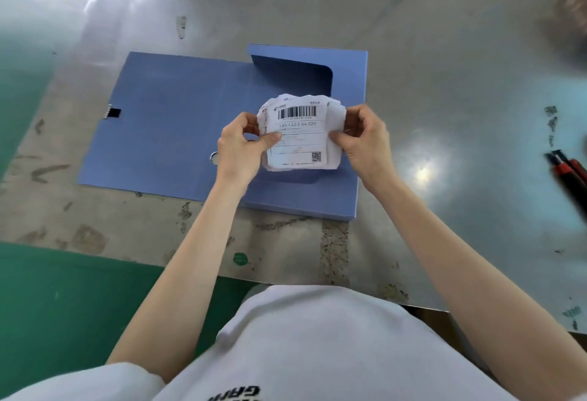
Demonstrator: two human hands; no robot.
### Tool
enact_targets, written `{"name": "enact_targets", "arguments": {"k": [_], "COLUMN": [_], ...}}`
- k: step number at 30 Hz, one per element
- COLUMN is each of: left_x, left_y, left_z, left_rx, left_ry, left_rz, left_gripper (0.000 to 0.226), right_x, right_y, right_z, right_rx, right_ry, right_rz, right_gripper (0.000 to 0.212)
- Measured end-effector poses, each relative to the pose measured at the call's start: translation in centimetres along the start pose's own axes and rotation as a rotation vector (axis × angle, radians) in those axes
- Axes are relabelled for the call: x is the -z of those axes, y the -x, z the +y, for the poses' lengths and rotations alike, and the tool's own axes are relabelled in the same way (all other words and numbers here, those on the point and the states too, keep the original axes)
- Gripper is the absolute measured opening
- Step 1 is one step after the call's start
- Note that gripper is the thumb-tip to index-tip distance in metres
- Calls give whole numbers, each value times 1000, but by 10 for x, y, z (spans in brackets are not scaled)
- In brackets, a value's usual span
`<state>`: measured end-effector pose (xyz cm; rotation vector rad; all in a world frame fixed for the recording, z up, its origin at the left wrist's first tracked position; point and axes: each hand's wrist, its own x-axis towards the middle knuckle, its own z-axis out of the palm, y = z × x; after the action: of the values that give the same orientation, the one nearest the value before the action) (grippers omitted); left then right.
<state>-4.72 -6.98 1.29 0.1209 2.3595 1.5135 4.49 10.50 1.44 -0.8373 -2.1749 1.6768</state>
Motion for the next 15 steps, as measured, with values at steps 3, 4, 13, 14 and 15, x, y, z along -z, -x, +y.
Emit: {"name": "enact_targets", "arguments": {"k": [3,4,13,14,15], "left_x": [21,26,7,0,-6], "left_y": [-12,-16,-52,-54,-54], "left_z": [-14,-18,-32,-32,-31], "left_rx": [66,90,235,239,244], "left_ry": [62,82,26,24,26], "left_rz": [-5,-13,-228,-251,-262], "left_gripper": [21,21,22,23,26], "right_x": [-18,-21,-16,-15,-14], "right_y": [-4,-5,-1,0,2], "right_z": [-3,-3,9,10,11], "right_rx": [-28,-39,-55,-52,-48], "right_ry": [6,-1,65,87,114], "right_rz": [-23,-2,249,260,267], "right_gripper": [22,22,25,26,26]}}
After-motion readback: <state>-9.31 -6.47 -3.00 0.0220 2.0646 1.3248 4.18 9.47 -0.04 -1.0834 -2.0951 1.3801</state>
